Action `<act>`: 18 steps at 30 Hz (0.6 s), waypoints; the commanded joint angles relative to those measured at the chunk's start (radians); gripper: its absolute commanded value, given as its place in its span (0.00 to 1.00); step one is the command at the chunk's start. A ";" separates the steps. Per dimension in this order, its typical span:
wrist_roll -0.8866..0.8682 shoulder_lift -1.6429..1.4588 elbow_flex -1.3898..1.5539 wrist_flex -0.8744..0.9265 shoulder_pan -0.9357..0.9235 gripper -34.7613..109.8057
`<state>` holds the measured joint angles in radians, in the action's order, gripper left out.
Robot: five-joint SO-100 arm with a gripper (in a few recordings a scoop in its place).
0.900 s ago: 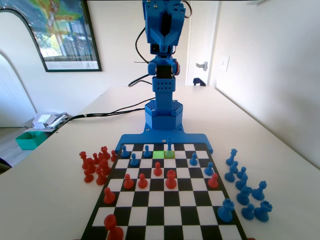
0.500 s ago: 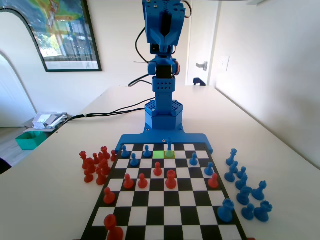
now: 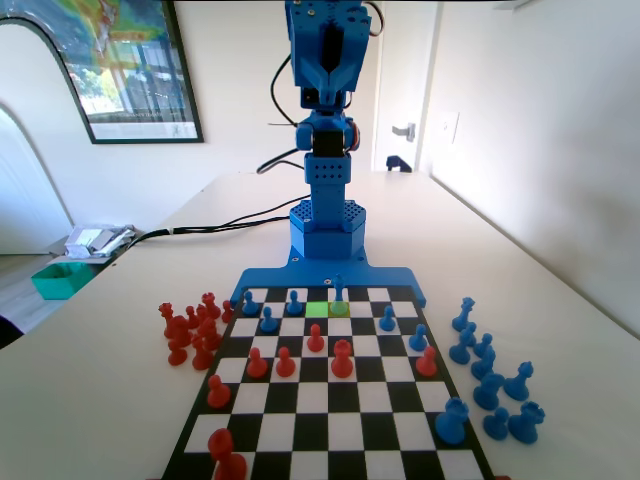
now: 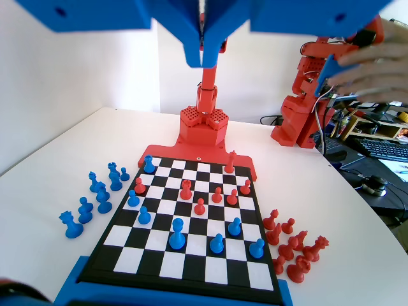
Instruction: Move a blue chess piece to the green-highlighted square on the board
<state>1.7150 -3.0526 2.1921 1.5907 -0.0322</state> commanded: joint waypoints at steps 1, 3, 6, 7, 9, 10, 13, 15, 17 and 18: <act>0.012 -0.003 -0.009 -0.017 -0.003 0.25; 0.012 -0.003 -0.009 -0.017 -0.003 0.25; 0.012 -0.003 -0.009 -0.017 -0.003 0.25; 0.012 -0.003 -0.009 -0.017 -0.003 0.25; 0.012 -0.003 -0.009 -0.017 -0.003 0.25; 0.012 -0.003 -0.009 -0.017 -0.003 0.25; 0.012 -0.003 -0.009 -0.017 -0.003 0.25; 0.012 -0.003 -0.009 -0.017 0.003 0.25; 0.011 -0.003 -0.009 -0.017 -0.005 0.25; 0.011 -0.003 -0.011 -0.017 -0.005 0.25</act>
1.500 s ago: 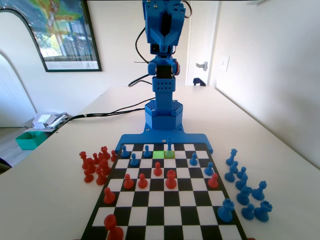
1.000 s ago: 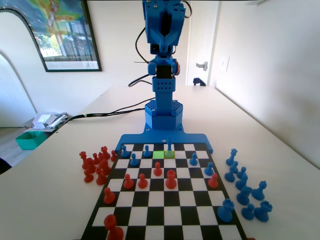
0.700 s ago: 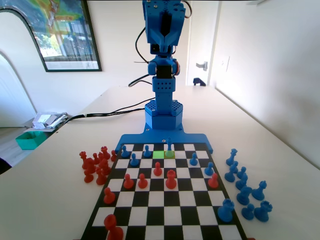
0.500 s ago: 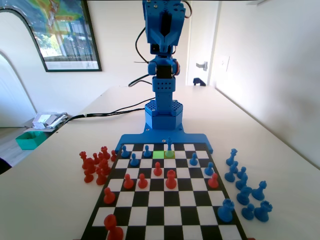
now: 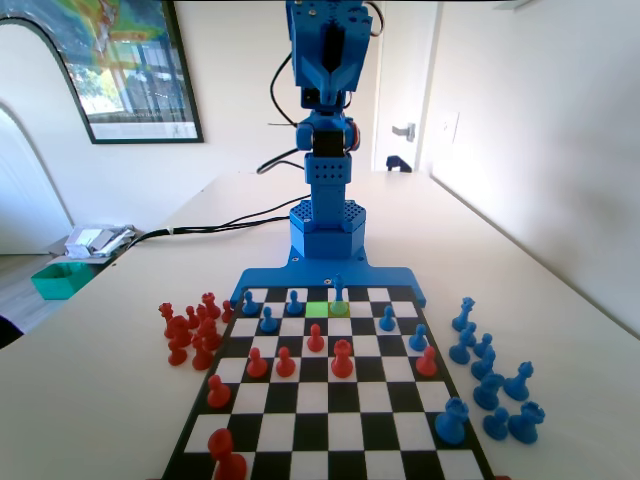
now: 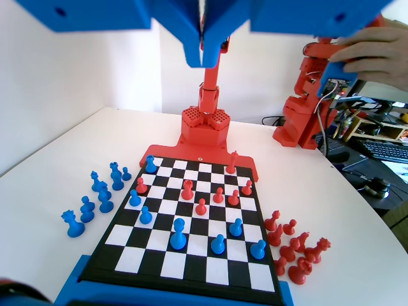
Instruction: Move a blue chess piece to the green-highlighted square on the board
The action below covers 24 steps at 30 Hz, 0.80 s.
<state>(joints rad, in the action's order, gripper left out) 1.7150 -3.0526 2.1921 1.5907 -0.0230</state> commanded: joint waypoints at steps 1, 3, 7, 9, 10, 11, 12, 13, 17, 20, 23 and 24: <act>0.011 -0.003 -0.011 -0.017 -0.011 0.25; 0.017 -0.003 -0.011 -0.017 -0.002 0.25; 0.089 0.006 -0.029 -0.025 0.018 0.25; 0.118 0.038 -0.057 -0.031 0.032 0.25; 0.137 0.058 -0.075 -0.032 0.041 0.25; 0.161 0.084 -0.094 -0.032 0.048 0.25; 0.190 0.114 -0.117 -0.028 0.052 0.25; 0.224 0.143 -0.144 -0.017 0.057 0.25; 0.383 0.276 -0.265 0.089 0.057 0.25; 0.522 0.364 -0.319 0.152 0.028 0.25; 0.637 0.456 -0.339 0.160 -0.009 0.25; 0.683 0.491 -0.344 0.160 -0.026 0.25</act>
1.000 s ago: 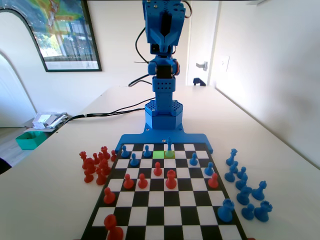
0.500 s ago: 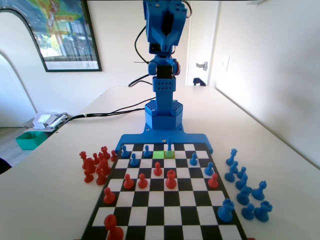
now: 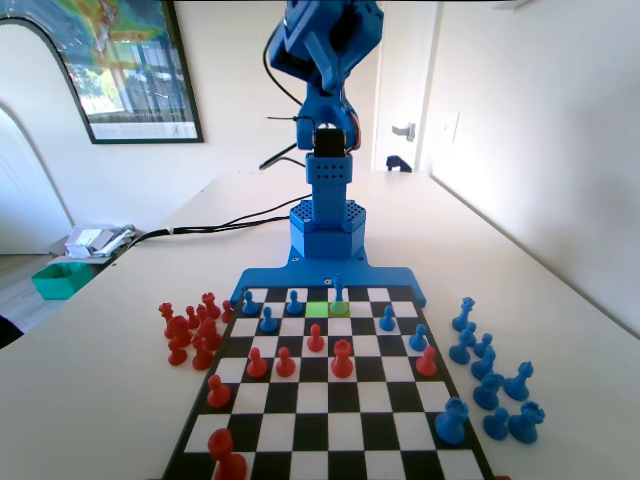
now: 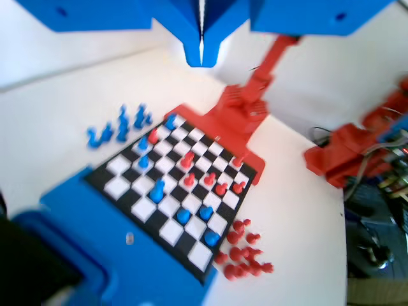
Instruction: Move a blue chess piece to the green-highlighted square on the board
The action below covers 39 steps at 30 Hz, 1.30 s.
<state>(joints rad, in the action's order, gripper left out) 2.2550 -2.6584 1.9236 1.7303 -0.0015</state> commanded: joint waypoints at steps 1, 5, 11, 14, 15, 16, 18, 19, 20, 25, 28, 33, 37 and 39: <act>0.176 0.132 -0.078 0.020 -0.058 0.25; 0.267 0.275 -0.100 0.012 -0.091 0.25; 0.327 0.469 -0.110 0.018 -0.109 0.25; 0.342 0.549 -0.109 0.017 -0.107 0.25; 0.345 0.571 -0.106 0.017 -0.107 0.25; 0.348 0.584 -0.098 0.015 -0.106 0.25; 0.353 0.607 -0.069 -0.005 -0.101 0.25; 0.353 0.614 -0.051 -0.015 -0.095 0.26; 0.350 0.617 -0.032 -0.026 -0.091 0.26; 0.305 0.621 0.092 -0.137 -0.048 0.29; 0.276 0.632 0.164 -0.232 -0.021 0.30; 0.221 0.635 0.261 -0.376 0.014 0.31; 0.207 0.643 0.321 -0.440 0.028 0.32; 0.196 0.649 0.348 -0.469 0.035 0.32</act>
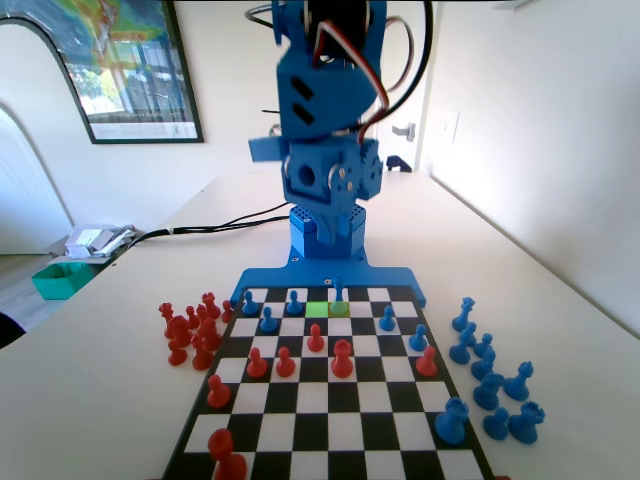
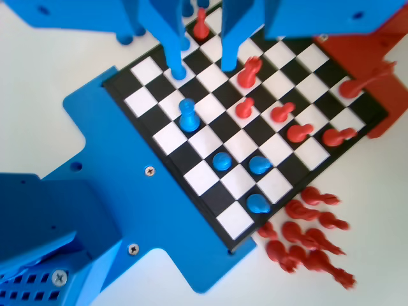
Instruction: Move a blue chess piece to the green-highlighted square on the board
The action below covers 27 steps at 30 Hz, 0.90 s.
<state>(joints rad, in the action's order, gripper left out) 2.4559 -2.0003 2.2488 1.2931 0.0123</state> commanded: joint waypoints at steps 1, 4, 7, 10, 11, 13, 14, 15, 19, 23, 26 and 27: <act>-0.008 -0.006 0.038 -0.052 0.026 0.32; -0.015 0.000 0.092 -0.117 0.040 0.32; -0.020 0.011 0.130 -0.172 0.049 0.32; -0.021 0.023 0.153 -0.212 0.052 0.32; -0.021 0.028 0.156 -0.221 0.052 0.32; -0.021 0.041 0.158 -0.235 0.052 0.32; -0.021 0.049 0.160 -0.244 0.052 0.32; -0.021 0.054 0.164 -0.252 0.052 0.32; -0.015 0.086 0.170 -0.290 0.046 0.33; -0.005 0.100 0.210 -0.359 0.044 0.33; 0.000 0.110 0.232 -0.387 0.046 0.33; 0.002 0.112 0.239 -0.393 0.048 0.33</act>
<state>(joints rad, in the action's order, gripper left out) 2.4375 -1.8776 2.4743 0.9081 0.0445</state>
